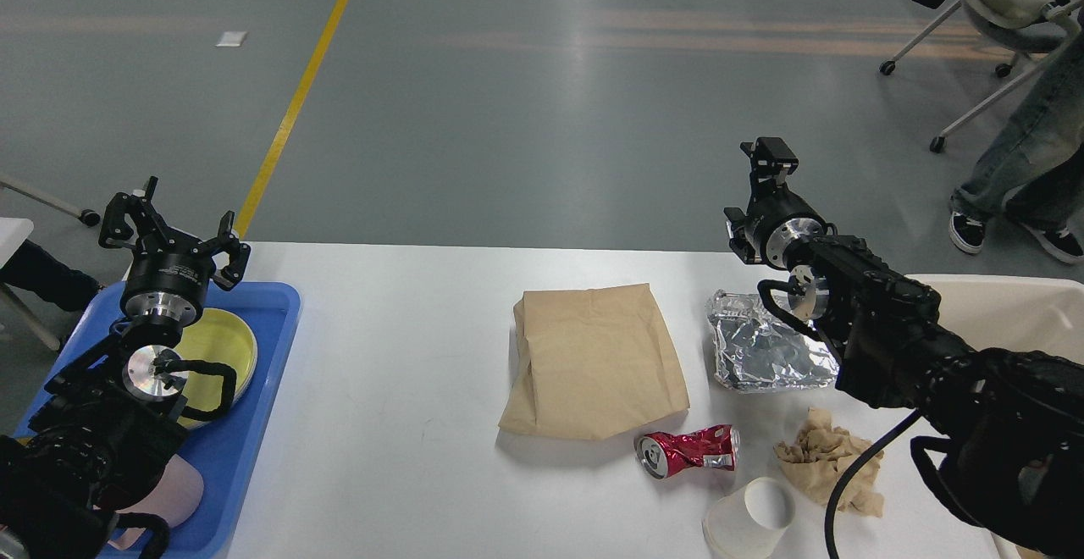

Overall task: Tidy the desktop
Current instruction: 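Raise the right gripper and swing it over the aluminium foil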

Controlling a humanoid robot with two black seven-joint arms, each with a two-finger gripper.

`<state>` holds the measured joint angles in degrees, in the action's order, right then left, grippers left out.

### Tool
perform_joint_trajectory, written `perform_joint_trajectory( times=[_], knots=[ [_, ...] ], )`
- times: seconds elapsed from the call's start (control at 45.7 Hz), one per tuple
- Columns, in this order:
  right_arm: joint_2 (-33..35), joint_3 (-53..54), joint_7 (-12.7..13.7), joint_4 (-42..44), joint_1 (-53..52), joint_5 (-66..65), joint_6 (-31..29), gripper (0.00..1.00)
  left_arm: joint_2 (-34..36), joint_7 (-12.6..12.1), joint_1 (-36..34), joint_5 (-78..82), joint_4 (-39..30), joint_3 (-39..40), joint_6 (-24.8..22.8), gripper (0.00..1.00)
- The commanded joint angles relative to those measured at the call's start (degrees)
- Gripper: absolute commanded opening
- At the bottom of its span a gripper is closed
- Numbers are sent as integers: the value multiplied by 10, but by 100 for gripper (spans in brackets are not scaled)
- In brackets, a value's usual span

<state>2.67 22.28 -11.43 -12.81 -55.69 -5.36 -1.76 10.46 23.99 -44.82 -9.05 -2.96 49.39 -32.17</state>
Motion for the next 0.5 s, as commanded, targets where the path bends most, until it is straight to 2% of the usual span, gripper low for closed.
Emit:
perform_joint_trajectory(
  times=[0.0,0.175,0.24,0.306,0.415,0.481],
  knots=[
    [1,-55,3,-6,-29,-32,-5,100,0,0,0,0,0,0,0,96],
    [-4,-302,11,-14,-89,-83,-53,100,0,0,0,0,0,0,0,96],
    [-12,-391,33,-14,-117,-83,-85,100,0,0,0,0,0,0,0,96],
    [-26,-466,83,-18,-145,-81,-121,100,0,0,0,0,0,0,0,96],
    [-32,-536,186,-58,-184,-80,-170,100,0,0,0,0,0,0,0,96],
    [-31,-561,220,-89,-208,-81,-184,100,0,0,0,0,0,0,0,96]
  ],
)
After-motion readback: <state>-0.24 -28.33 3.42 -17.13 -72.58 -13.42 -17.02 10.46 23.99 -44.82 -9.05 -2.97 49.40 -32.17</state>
